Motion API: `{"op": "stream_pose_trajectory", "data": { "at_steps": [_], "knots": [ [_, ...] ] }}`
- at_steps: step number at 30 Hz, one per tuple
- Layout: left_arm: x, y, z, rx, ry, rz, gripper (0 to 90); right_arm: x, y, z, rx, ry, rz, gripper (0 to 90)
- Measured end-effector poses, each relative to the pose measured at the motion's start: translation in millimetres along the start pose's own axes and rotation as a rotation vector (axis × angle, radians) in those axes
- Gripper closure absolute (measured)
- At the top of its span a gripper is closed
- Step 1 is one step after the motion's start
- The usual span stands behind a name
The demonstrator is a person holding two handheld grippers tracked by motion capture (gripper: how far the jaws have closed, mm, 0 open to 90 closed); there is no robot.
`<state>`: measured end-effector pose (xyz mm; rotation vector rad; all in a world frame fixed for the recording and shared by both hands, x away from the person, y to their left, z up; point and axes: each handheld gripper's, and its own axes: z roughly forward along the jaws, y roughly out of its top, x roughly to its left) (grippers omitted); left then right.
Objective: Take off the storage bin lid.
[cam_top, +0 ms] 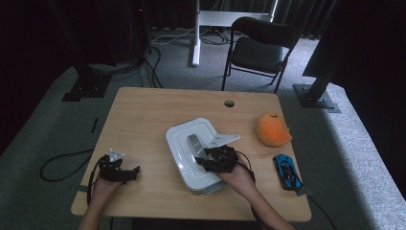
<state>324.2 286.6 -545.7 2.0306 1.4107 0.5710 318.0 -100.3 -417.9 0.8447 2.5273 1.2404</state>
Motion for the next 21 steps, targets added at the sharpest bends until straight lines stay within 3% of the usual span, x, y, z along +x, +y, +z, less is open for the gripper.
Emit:
{"op": "stream_pose_trajectory", "data": {
  "at_steps": [7, 10, 21],
  "knots": [
    [0.0, -0.1, 0.0, -0.001, 0.001, -0.001, 1.5, -1.0, -2.1, -0.5, -0.011, 0.020, 0.058, 65.3],
    [-0.1, -0.1, 0.0, -0.001, 0.001, -0.001, 1.5, -4.5, -2.9, -2.7, -0.020, 0.050, 0.091, 66.8],
    [-0.1, -0.1, 0.1, -0.001, 0.002, -0.001, 1.5, -5.6, 0.4, -10.5, -0.037, 0.054, 0.084, 67.5]
  ]
}}
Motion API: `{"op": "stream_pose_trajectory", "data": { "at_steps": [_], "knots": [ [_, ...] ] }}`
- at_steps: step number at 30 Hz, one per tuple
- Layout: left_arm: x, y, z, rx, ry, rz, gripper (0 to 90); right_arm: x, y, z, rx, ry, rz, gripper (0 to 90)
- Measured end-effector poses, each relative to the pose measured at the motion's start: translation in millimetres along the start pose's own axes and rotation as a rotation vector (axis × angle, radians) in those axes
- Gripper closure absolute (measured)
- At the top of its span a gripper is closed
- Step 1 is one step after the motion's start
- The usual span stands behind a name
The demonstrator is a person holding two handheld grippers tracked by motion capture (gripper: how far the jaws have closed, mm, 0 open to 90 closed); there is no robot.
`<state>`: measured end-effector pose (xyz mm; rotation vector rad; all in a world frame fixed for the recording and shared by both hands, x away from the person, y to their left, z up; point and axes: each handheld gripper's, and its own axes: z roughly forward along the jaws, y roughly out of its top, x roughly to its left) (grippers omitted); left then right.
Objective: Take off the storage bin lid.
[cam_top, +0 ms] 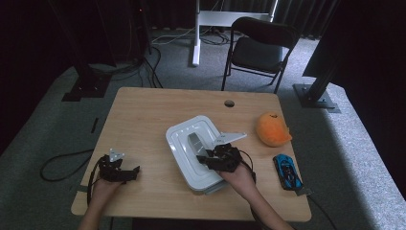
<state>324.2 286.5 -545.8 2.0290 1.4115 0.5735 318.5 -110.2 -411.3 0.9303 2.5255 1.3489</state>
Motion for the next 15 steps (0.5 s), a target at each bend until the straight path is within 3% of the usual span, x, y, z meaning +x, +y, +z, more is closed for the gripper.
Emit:
{"op": "stream_pose_trajectory", "data": {
  "at_steps": [9, 15],
  "knots": [
    [-0.1, 0.0, 0.1, -0.002, 0.000, -0.002, 1.5, -6.2, 9.2, -15.6, -0.044, -0.030, -0.003, 67.7],
    [-0.1, 0.0, 0.1, -0.001, 0.000, -0.001, 1.5, -20.1, 16.2, -26.1, -0.074, -0.064, 0.013, 68.0]
  ]
}}
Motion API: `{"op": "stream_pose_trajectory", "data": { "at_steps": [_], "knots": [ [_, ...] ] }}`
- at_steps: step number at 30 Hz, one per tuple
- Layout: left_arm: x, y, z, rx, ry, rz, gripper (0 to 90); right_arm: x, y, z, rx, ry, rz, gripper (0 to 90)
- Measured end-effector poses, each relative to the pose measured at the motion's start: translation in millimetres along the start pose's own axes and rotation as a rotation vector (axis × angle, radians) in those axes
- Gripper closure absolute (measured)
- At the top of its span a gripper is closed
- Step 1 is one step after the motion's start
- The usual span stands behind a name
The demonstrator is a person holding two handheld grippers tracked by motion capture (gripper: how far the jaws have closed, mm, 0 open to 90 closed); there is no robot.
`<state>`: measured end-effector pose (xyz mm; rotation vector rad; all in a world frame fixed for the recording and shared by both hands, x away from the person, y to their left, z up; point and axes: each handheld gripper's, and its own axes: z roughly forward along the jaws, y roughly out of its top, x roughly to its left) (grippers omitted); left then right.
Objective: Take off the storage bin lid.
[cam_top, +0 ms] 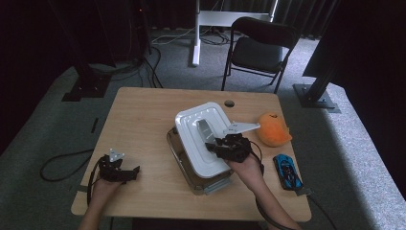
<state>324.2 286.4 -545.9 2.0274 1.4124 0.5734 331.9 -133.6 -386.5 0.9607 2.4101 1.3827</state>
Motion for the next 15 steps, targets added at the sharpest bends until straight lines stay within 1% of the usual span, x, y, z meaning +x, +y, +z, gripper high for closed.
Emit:
{"op": "stream_pose_trajectory", "data": {
  "at_steps": [3, 6, 7, 11, 12, 15],
  "knots": [
    [0.0, 0.0, 0.0, -0.001, -0.001, 0.000, 1.5, -5.7, 3.1, -2.1, -0.013, -0.014, 0.008, 67.9],
    [0.0, 0.0, 0.0, -0.001, -0.001, 0.000, 1.5, -8.0, 4.4, -2.8, -0.014, -0.023, 0.007, 68.0],
    [-0.1, 0.0, 0.0, -0.001, 0.000, -0.001, 1.5, -18.5, 8.1, -4.7, -0.031, -0.048, 0.025, 68.0],
    [-0.2, -0.1, 0.2, -0.003, 0.000, -0.003, 1.5, -31.2, 11.9, -5.4, -0.040, -0.075, 0.040, 68.0],
    [-0.1, -0.1, 0.3, -0.004, 0.000, -0.003, 1.5, -34.8, 12.9, -5.0, -0.040, -0.084, 0.038, 68.0],
    [0.1, 0.0, 0.2, -0.003, 0.000, 0.000, 1.5, -45.7, 14.5, -3.1, -0.045, -0.103, 0.056, 68.1]
  ]
}}
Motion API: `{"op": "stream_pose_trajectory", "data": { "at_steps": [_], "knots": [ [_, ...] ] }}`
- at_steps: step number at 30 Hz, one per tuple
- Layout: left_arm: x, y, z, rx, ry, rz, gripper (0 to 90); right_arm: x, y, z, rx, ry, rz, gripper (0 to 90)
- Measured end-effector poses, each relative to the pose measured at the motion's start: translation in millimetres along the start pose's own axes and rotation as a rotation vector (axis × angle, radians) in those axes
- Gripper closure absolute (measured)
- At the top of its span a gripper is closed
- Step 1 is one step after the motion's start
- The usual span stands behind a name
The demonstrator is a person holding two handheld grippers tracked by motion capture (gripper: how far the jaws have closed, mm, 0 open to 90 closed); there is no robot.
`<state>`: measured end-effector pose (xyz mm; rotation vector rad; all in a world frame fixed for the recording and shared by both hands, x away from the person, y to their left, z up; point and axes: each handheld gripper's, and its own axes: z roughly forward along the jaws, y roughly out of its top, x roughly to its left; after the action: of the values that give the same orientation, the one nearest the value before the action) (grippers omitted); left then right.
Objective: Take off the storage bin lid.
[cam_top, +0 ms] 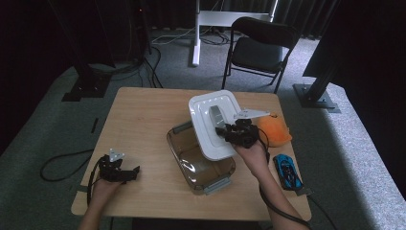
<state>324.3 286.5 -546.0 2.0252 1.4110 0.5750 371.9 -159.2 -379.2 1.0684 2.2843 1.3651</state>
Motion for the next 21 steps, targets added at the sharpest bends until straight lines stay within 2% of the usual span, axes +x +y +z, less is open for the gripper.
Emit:
{"op": "stream_pose_trajectory", "data": {
  "at_steps": [3, 10, 21],
  "knots": [
    [0.0, 0.0, -0.1, 0.001, 0.001, 0.001, 1.5, -5.8, -0.1, 2.3, 0.001, -0.013, 0.013, 68.1],
    [0.0, 0.0, 0.0, 0.000, 0.001, 0.000, 1.5, -31.1, 2.4, 13.6, -0.003, -0.053, 0.058, 68.3],
    [0.0, 0.0, -0.1, 0.002, 0.000, 0.000, 1.5, -63.6, 22.3, 23.0, -0.034, -0.095, 0.071, 68.3]
  ]
}}
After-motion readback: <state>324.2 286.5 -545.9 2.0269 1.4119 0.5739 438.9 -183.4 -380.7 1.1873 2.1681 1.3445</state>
